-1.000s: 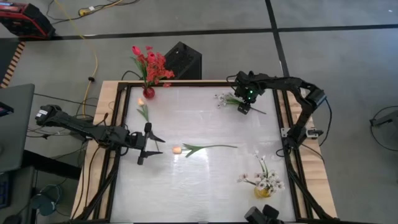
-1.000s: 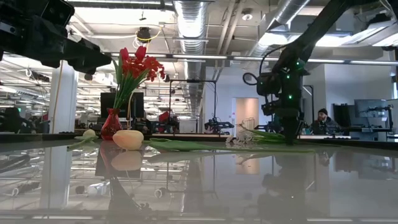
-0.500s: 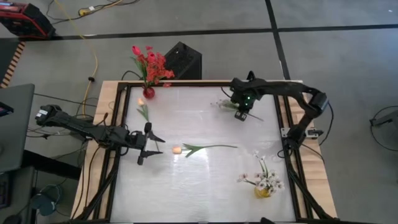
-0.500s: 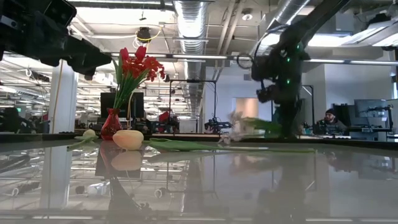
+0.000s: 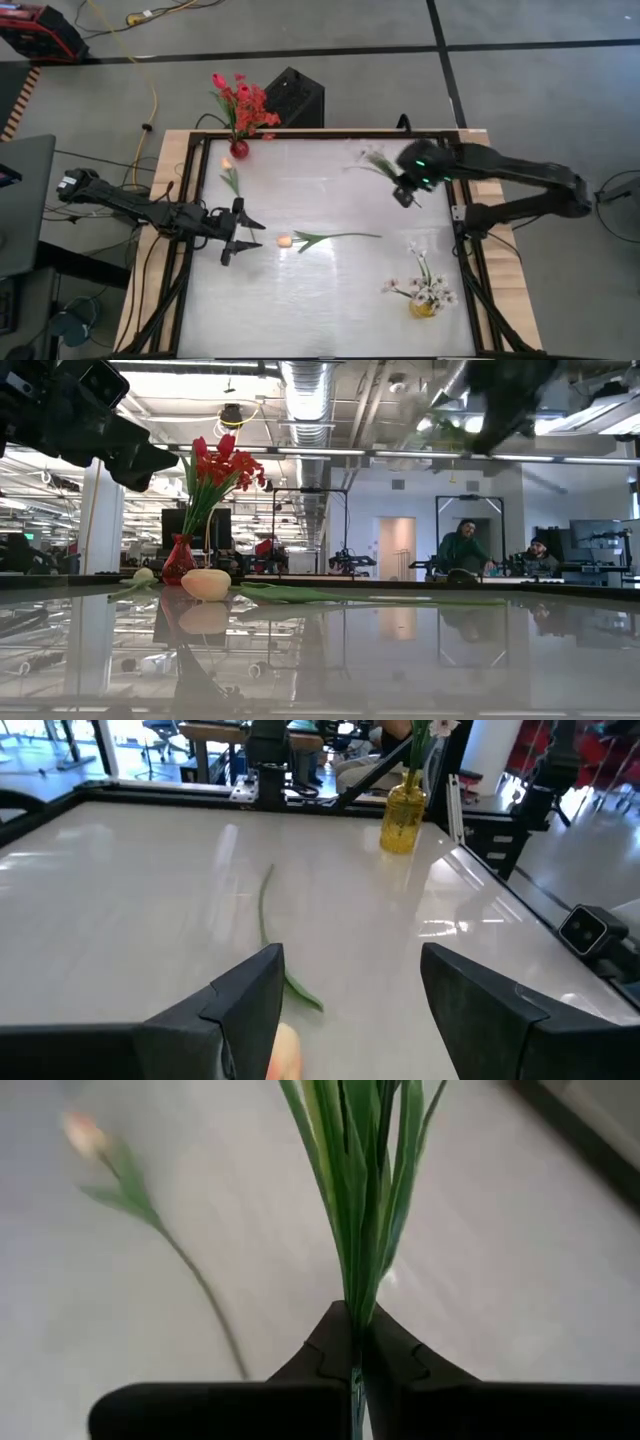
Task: Sort flowers into vase by color
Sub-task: Put the white flower into the transparent yellow vase
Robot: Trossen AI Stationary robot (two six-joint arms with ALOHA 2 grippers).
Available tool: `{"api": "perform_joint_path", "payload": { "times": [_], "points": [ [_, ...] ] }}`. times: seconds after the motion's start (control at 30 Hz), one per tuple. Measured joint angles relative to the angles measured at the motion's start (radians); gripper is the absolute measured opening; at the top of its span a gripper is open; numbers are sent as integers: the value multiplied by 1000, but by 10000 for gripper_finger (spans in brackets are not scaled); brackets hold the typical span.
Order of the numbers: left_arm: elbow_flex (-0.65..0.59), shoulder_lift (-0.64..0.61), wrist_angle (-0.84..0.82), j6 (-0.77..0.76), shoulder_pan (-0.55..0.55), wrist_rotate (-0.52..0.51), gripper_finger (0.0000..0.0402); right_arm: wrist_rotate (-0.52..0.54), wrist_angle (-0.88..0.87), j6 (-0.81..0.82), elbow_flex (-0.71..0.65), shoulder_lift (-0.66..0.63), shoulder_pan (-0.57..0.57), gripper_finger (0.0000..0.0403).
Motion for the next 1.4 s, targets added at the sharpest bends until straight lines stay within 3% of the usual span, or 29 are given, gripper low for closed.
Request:
{"api": "perform_joint_path", "payload": {
  "times": [0.23, 0.4, 0.57, 0.9, 1.13, 1.4],
  "points": [
    [0, 0, 0, -8, 0, 0, 224, 364, -125, 311, -3, -253, 385, 33],
    [0, 0, 0, -9, 0, 0, 224, 571, -128, 486, -91, -347, 682, 33],
    [0, 0, -1, -39, 0, -1, 224, 767, -128, 642, -189, -394, 905, 33],
    [0, 0, -11, -93, 0, -1, 224, 955, -118, 873, -279, -400, 1208, 32],
    [0, 0, -12, -119, 0, -1, 224, 1049, -107, 920, -280, -409, 1433, 32],
    [0, 0, -40, -140, 0, -1, 224, 1291, -88, 908, -279, -399, 1713, 32]
  ]
}}
